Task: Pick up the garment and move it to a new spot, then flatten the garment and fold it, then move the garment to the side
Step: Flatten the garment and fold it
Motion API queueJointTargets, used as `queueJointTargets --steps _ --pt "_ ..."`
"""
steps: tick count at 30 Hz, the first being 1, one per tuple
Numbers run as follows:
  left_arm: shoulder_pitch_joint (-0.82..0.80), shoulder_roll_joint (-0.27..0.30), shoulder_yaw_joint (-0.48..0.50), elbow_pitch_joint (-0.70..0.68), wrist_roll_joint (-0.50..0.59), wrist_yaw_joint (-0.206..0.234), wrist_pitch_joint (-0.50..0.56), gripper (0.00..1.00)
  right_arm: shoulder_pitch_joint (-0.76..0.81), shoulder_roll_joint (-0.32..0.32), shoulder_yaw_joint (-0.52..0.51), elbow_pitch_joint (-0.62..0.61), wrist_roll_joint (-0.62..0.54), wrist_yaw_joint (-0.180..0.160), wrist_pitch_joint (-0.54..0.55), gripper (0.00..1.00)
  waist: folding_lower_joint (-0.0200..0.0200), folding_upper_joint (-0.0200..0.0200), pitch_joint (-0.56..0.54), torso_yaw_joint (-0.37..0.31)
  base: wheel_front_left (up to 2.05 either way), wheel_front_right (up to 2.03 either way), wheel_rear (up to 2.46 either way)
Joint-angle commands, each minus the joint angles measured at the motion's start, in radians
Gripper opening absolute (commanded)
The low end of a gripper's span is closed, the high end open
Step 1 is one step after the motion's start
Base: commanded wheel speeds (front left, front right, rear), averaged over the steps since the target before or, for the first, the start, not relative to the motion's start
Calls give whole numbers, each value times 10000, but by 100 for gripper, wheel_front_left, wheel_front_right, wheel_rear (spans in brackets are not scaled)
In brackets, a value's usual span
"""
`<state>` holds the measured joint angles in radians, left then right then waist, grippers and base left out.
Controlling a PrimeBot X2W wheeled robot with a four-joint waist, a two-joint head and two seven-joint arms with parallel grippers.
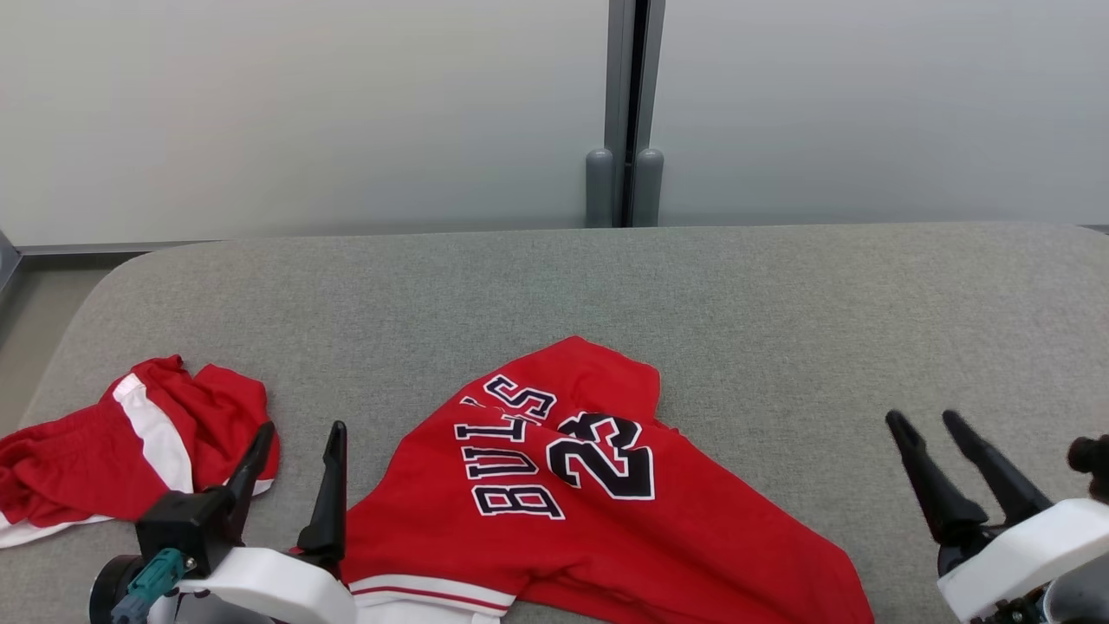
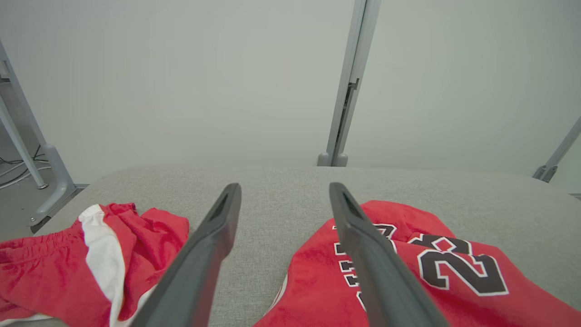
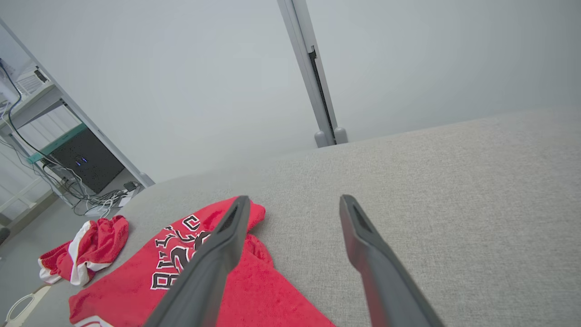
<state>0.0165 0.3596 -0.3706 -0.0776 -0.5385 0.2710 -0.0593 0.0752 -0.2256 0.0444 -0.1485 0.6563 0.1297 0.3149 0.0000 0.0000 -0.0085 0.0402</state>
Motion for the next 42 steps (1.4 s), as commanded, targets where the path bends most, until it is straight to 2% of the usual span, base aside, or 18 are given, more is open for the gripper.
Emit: queueJointTargets --steps 1,9,16,25,34,40,42 --pt "29 53 90 -81 -1 51 -63 100 -122 -26 -33 -154 -187 19 -410 100 0 0 -26 13 0 0 0" --pt "151 256 549 -531 109 154 -809 100 -367 630 -792 -644 -1416 19 -3125 100 0 0 -197 -64 0 0 0" --pt "576 427 868 -874 245 444 -1253 100 50 869 -816 -313 -2678 19 -4070 100 0 0 -237 -220 0 0 0" --pt "852 225 582 -816 210 419 -1351 100 332 884 -430 397 -2866 19 -4533 100 0 0 -258 -215 0 0 0" --pt "678 281 522 -778 209 411 -1273 100 141 750 -313 418 -2786 19 -4525 100 0 0 -267 -171 0 0 0" --pt "652 332 482 -783 142 438 -1112 100 108 702 -342 329 -2829 19 -4370 100 0 0 -276 -142 0 0 0" --pt "781 329 461 -789 -123 407 -759 100 257 671 -462 385 -2679 19 -3911 100 0 0 -283 -139 0 0 0"
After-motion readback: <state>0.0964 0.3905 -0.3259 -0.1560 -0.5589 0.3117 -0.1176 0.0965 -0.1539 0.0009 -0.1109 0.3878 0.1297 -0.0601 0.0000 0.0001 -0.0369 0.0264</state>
